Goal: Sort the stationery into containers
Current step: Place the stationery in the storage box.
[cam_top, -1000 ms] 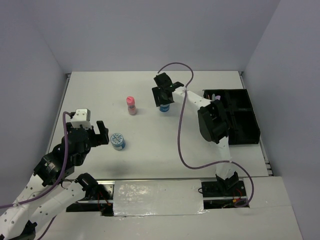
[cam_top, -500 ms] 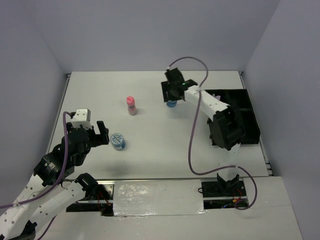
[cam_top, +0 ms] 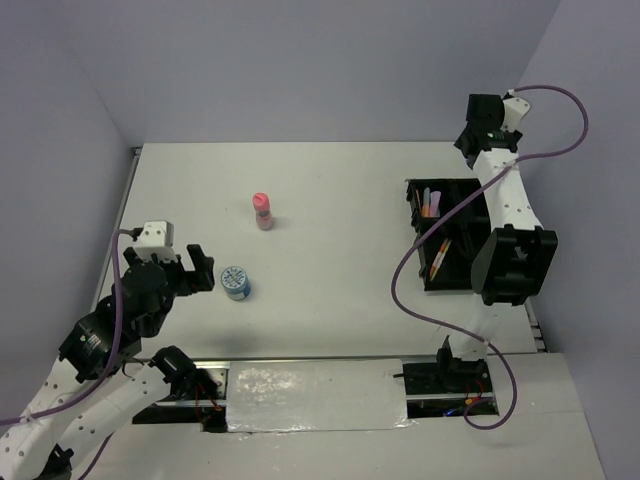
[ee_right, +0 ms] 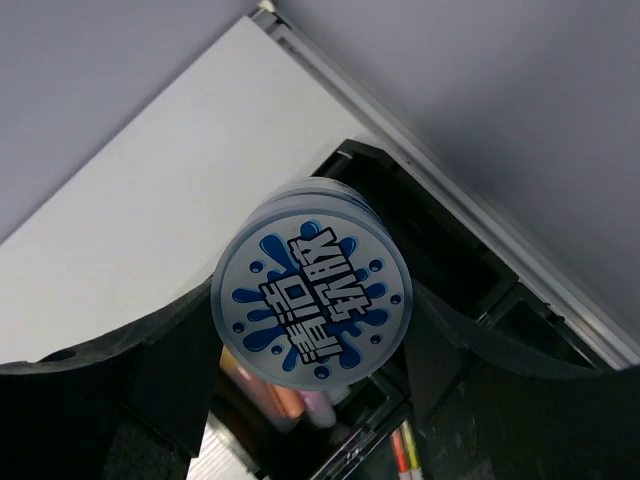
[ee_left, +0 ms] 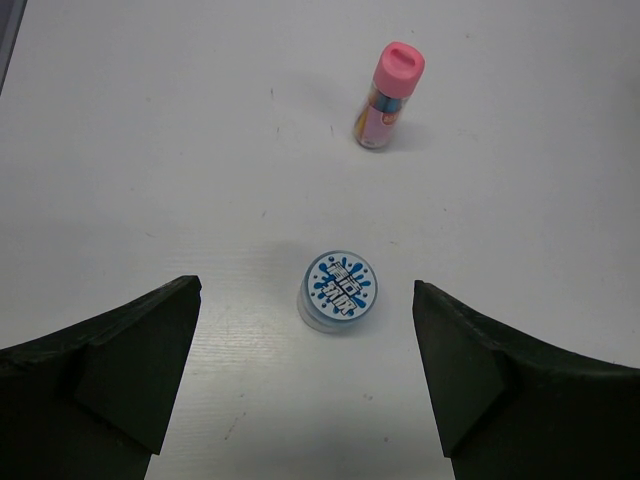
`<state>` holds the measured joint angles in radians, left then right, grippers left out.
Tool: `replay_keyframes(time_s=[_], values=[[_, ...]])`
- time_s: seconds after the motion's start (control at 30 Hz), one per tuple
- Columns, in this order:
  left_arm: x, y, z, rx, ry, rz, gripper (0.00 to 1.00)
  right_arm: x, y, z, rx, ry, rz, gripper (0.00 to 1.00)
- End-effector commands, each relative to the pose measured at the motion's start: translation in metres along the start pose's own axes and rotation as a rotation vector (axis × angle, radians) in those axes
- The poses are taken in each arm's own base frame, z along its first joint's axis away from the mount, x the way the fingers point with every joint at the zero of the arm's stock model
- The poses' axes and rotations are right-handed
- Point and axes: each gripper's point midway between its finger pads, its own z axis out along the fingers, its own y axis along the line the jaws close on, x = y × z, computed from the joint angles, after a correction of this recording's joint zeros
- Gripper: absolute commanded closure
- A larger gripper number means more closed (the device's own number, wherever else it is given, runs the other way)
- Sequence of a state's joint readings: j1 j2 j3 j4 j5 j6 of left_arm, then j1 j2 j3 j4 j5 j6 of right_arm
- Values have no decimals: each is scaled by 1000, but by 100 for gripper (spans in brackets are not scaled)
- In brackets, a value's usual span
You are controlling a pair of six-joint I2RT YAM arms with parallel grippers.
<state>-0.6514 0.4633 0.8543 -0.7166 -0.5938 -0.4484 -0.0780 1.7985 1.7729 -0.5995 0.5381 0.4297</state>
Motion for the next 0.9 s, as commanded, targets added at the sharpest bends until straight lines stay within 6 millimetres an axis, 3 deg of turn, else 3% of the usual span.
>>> replay_keyframes(time_s=[0.0, 0.23, 0.27, 0.3, 0.33, 0.37, 0.4, 0.43, 0.63, 0.87], values=[[-8, -9, 1, 36, -31, -9, 1, -12, -4, 5, 82, -99, 29, 100], [-11, -13, -5, 79, -52, -16, 1, -5, -4, 7, 69, -119, 64, 100], [-11, -13, -6, 81, -54, -17, 1, 9, -9, 11, 76, -98, 55, 100], [-12, -14, -7, 91, -58, -19, 1, -3, -4, 6, 30, -153, 68, 100], [-13, -15, -8, 95, -61, -20, 1, 0, -3, 7, 10, -166, 75, 100], [-13, -16, -9, 104, -62, -22, 1, 21, -8, 12, 8, -139, 59, 100], [-12, -17, -10, 114, -61, -19, 1, 10, -2, 7, -38, -192, 92, 100], [-12, -18, -10, 120, -62, -17, 1, 25, -4, 12, -53, -178, 82, 100], [-10, -22, -13, 142, -59, -14, 1, 30, -1, 19, -68, -204, 116, 100], [-11, -25, -14, 161, -62, -12, 1, 31, -17, 21, -7, -233, 149, 100]])
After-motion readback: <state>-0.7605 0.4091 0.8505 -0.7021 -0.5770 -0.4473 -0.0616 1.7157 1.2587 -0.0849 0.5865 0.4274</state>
